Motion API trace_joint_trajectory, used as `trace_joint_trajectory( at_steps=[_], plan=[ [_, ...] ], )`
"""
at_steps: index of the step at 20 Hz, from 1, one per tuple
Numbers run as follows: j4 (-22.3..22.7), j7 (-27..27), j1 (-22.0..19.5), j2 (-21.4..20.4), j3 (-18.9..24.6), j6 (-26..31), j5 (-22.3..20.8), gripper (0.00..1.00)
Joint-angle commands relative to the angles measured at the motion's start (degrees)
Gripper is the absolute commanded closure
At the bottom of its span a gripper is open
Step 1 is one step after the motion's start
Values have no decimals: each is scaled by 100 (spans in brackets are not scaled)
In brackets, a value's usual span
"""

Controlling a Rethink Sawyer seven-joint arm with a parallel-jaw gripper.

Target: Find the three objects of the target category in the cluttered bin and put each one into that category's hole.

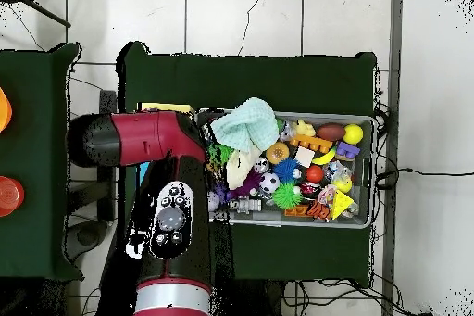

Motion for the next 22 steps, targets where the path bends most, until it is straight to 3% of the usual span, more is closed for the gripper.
trace_joint_trajectory(
  at_steps=[1,12,22],
  plan=[
    [-240,220,-475,219,531,327,80,100],
    [557,-453,-1184,74,1064,-614,-390,100],
    [1362,-162,-1349,-157,1224,-998,-722,100]
  ],
)
